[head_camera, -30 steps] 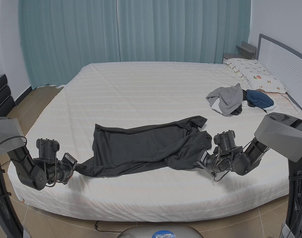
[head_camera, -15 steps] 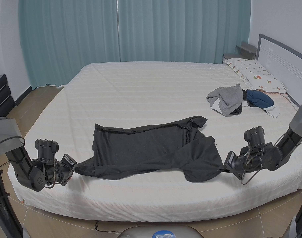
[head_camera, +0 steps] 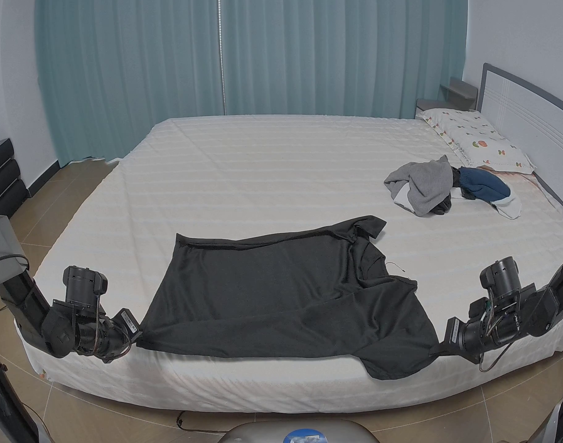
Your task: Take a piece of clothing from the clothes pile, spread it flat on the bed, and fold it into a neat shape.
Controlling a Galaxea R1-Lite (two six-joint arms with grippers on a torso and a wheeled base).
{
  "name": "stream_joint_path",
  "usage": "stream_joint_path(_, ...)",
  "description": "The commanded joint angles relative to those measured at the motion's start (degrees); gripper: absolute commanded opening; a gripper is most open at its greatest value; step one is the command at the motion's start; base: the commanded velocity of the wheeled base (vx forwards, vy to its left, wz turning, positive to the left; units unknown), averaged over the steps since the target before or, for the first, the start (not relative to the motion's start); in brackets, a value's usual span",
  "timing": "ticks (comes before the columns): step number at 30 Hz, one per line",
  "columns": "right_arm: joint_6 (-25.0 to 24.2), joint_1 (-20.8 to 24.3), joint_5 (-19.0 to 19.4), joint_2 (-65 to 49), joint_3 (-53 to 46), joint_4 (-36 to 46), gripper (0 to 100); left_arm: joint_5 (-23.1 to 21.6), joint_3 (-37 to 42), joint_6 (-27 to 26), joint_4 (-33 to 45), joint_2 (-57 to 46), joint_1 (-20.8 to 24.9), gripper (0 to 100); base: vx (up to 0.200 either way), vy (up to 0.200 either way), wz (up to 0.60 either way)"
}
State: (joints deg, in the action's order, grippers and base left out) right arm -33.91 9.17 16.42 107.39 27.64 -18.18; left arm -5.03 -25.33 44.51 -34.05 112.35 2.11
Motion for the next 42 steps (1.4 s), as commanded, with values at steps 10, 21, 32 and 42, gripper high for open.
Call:
stream_joint_path(10, 3.5, 1.6, -0.6, 8.5, -2.6, -0.5, 0, 0.0, 0.4, -0.5, 0.4, 1.9, 1.9, 0, 0.000, 0.000, 0.00)
stream_joint_path(21, 2.6, -0.4, 0.4, 3.6, 4.3, -1.0, 100, -0.4, -0.2, -0.1, 0.0, 1.0, 1.9, 100, 0.000, 0.000, 0.00)
stream_joint_path(32, -8.7, 3.8, 4.7, 4.2, 7.9, -9.9, 100, -1.6, -1.8, 1.6, -0.7, -1.1, 1.1, 100, 0.000, 0.000, 0.00)
stream_joint_path(42, -18.6, 4.3, 4.7, 9.4, 1.9, -30.4, 100, -7.9, -3.7, 6.6, -0.9, -0.6, -2.4, 100, 0.000, 0.140, 0.00)
